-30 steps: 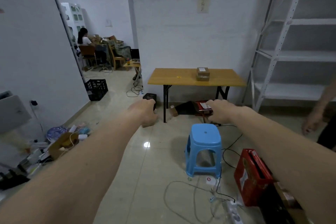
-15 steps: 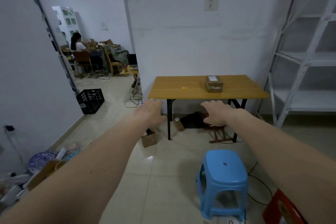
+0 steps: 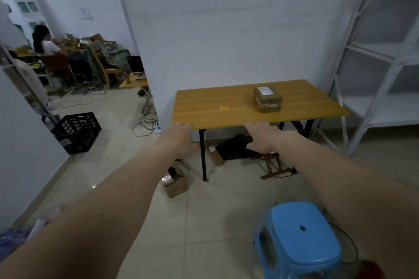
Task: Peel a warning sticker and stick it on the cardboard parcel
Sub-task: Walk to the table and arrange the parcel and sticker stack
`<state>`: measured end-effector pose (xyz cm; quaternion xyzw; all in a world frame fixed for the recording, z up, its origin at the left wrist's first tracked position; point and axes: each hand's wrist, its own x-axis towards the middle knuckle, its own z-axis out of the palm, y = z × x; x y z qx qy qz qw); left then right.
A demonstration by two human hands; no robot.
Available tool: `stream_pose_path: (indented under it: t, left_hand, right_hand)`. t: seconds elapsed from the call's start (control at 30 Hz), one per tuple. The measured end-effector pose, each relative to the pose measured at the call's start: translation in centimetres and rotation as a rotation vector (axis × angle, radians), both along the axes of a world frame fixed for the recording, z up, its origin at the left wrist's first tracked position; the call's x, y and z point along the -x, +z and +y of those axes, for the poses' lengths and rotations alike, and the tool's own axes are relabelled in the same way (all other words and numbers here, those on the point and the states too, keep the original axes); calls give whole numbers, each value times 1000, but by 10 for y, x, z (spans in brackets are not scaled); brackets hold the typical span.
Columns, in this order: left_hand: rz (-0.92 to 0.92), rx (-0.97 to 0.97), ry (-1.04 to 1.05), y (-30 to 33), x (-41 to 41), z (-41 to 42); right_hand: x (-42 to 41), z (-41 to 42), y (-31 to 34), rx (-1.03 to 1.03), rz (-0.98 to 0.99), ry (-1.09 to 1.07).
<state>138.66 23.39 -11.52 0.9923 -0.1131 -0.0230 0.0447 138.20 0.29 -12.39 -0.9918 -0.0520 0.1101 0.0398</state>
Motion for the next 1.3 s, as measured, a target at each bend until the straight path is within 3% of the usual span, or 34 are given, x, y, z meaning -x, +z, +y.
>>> stream_pose_path:
  t: [0.33,1.3]
  left_hand:
    - [154,3,-54,-23,-187,19]
    - [289,-58,-225,-99,-571,-211]
  right_hand:
    - [-163,25,-3,-46,59,-74]
    - [-516,-178,-77,-75,156,-199]
